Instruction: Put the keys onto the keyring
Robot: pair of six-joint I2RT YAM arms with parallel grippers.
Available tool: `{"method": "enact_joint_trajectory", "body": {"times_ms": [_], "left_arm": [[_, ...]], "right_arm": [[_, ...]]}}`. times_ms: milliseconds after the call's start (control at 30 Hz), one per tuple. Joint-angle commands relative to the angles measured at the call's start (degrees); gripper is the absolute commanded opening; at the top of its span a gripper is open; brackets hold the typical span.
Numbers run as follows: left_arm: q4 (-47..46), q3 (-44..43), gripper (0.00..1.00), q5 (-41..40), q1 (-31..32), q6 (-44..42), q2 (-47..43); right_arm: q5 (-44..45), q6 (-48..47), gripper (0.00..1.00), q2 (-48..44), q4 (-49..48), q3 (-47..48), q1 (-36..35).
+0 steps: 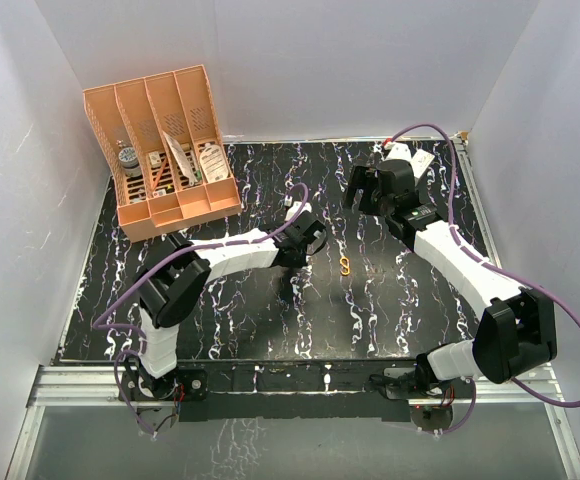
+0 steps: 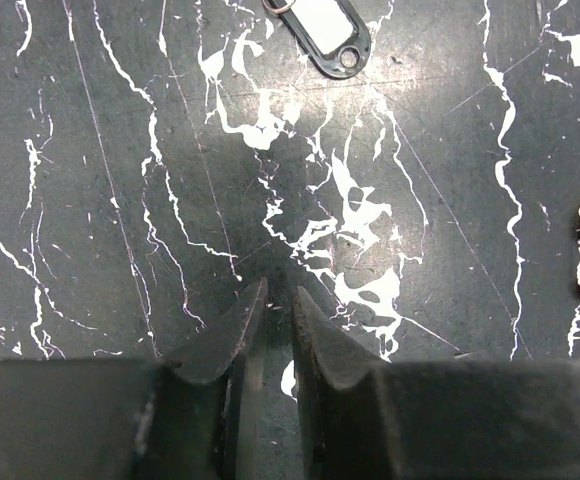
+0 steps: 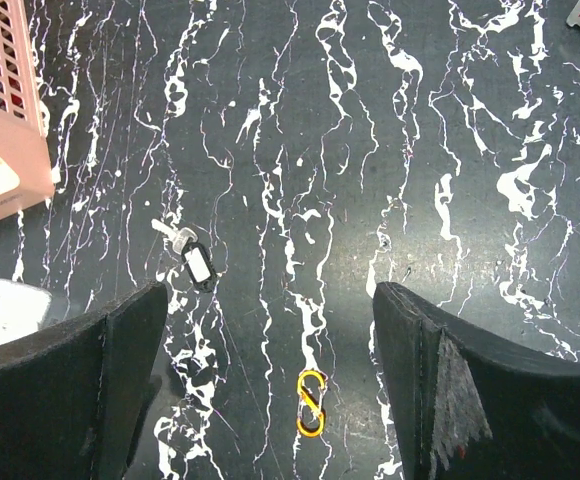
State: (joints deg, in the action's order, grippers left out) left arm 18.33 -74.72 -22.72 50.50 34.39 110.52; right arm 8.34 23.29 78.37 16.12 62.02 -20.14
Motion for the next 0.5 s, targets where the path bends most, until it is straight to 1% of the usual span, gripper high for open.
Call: {"method": "enact_joint_trajectory", "body": {"times_ms": [0,67,200,233,267,367,467], "left_arm": [[1.39,-1.3,0.23,-1.96,0.27,-1.19,-5.48],[1.4,-1.67,0.32,-2.33,0.23,-1.92,-6.1],[1.88,-2.98,0.59,-4.25,0.14,-3.9,-7.98],[1.84,-3.18,0.67,-4.7,0.01,-4.3,-8.57],[1.82,-3.21,0.73,-4.87,-0.44,-4.66,-9.68],[0.78,-2.31,0.83,-3.23,-2.25,-5.27,-12.91],[-1.16,-0.02,0.93,-0.15,-4.79,-5.32,-16.66]], "right_arm": [[-0.66,-1.06,0.83,-0.64,-0.27,0.07,0.26],[-0.92,-1.1,0.83,-0.09,1.16,-0.03,0.22],[-2.55,-0.27,0.83,-0.21,3.66,-2.07,0.22],[-3.46,0.1,0.82,-0.3,4.04,-2.77,0.19],[-4.3,0.43,0.82,-0.38,4.19,-3.38,0.19],[-5.68,1.91,0.81,-0.15,5.66,-4.68,-0.37],[-4.79,2.49,0.81,-0.41,6.55,-6.11,-1.57]]}}
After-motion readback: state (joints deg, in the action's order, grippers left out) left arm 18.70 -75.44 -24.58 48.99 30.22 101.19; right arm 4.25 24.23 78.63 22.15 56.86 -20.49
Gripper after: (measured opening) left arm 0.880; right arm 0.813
